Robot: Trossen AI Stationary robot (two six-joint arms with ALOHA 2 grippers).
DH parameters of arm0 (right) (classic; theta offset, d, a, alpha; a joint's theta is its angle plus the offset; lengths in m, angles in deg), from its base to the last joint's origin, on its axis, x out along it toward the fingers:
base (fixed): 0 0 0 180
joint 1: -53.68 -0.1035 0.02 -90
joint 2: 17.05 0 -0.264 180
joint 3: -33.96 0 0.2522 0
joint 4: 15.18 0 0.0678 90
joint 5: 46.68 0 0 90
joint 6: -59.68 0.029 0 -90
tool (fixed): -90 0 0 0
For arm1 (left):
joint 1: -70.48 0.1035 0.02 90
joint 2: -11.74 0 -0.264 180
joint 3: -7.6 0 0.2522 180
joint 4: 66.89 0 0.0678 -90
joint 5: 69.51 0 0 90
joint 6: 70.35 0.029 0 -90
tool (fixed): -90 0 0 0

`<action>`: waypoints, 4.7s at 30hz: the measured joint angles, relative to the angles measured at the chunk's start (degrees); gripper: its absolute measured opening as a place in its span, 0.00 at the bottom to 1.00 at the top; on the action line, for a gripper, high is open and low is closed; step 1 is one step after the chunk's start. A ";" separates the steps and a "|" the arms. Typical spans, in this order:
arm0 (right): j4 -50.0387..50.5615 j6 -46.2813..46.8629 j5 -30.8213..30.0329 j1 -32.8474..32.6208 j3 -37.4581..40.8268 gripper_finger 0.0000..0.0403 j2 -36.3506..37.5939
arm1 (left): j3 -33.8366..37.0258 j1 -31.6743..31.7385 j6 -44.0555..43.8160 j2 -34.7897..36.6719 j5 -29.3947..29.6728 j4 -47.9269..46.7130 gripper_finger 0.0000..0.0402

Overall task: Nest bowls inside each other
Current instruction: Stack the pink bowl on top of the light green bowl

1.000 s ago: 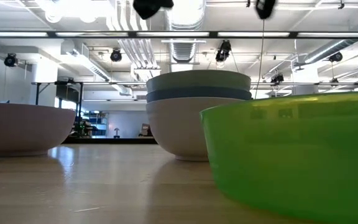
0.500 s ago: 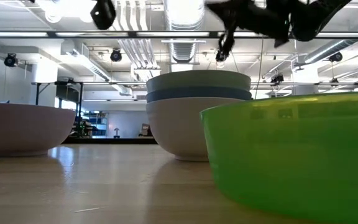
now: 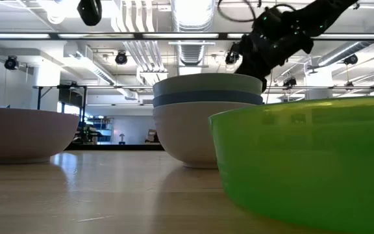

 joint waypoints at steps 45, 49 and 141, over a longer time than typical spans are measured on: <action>44.45 -23.71 -12.45 -4.83 -37.01 0.02 -32.27 | 3.50 0.09 -17.99 9.68 14.42 -34.06 0.03; 46.97 -19.80 -9.06 -5.17 -36.63 0.02 -25.98 | 3.48 0.11 -17.77 8.55 14.41 -34.02 0.03; 64.56 7.73 -27.04 -52.52 -68.48 0.04 -46.71 | 3.80 -8.36 -10.69 11.07 0.98 -38.86 0.03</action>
